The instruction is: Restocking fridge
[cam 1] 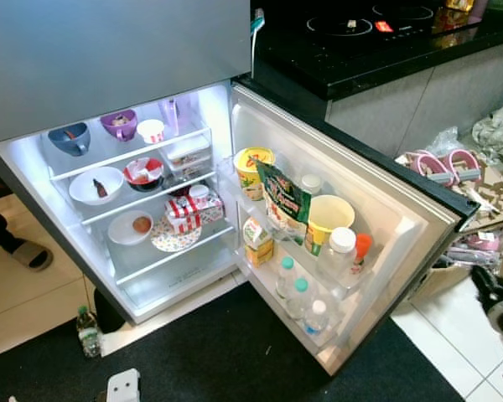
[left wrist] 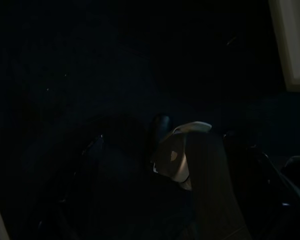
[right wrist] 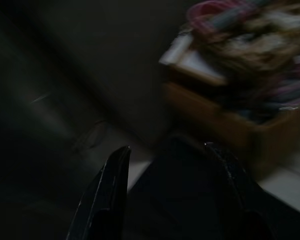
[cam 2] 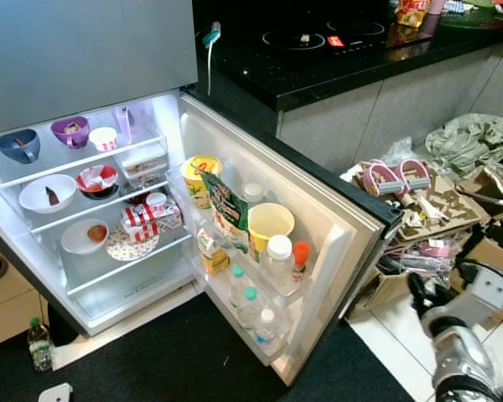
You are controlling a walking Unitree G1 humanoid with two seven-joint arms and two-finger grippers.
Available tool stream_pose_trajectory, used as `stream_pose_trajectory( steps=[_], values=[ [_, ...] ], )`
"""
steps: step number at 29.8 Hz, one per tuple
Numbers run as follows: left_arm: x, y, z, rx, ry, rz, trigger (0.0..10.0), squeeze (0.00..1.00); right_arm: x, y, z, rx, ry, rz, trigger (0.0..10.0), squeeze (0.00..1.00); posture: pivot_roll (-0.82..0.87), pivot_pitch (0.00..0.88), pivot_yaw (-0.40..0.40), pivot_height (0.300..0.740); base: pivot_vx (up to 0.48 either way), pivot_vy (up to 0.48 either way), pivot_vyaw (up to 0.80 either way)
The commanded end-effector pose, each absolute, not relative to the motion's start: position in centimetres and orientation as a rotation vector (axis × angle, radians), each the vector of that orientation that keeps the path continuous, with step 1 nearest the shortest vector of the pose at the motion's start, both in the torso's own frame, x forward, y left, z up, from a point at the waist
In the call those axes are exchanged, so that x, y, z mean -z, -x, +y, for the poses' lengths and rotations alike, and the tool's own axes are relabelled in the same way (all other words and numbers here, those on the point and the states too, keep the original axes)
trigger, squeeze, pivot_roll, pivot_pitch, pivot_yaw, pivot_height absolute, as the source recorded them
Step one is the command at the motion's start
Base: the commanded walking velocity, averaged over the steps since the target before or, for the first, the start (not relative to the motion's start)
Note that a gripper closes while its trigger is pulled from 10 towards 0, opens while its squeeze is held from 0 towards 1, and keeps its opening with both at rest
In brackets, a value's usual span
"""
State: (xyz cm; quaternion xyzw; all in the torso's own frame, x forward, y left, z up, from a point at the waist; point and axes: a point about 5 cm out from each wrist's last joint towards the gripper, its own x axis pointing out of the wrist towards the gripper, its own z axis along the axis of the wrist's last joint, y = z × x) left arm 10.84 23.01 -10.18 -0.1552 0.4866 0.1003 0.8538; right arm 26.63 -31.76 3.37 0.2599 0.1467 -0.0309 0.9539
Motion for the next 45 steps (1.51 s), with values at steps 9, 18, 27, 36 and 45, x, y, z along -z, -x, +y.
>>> stream_pose_trajectory(
  steps=[9,18,27,36,45],
  values=[
    [10.4,-10.3,22.7,-0.214,0.341,1.038,10.0,0.0,-3.0,-27.0,-25.8,-0.531,-0.604,0.354,10.0,0.0,-0.07,0.0,0.002,0.74,0.0,0.0,0.0],
    [10.4,-10.1,22.8,-0.206,0.337,1.047,10.0,0.0,0.1,-22.7,-19.5,-1.072,-0.649,0.576,10.0,0.0,-0.08,0.002,0.011,0.74,0.0,0.0,0.0],
    [10.3,-10.4,22.9,-0.203,0.333,1.04,10.0,0.0,1.8,-24.0,-21.4,-0.597,-0.448,0.636,10.0,0.0,-0.07,0.0,0.014,0.74,0.0,0.0,0.0],
    [10.3,-10.5,22.7,-0.206,0.339,1.039,10.0,0.0,5.1,-20.2,-23.9,-0.297,-0.246,0.846,10.0,0.0,-0.07,0.0,0.011,0.74,0.0,0.0,0.31],
    [10.4,-10.5,22.5,-0.205,0.338,1.04,10.0,0.0,8.3,-13.7,-25.8,-0.023,-0.217,1.051,10.0,0.0,-0.06,0.0,0.009,0.74,0.0,0.0,0.71]
  ],
)
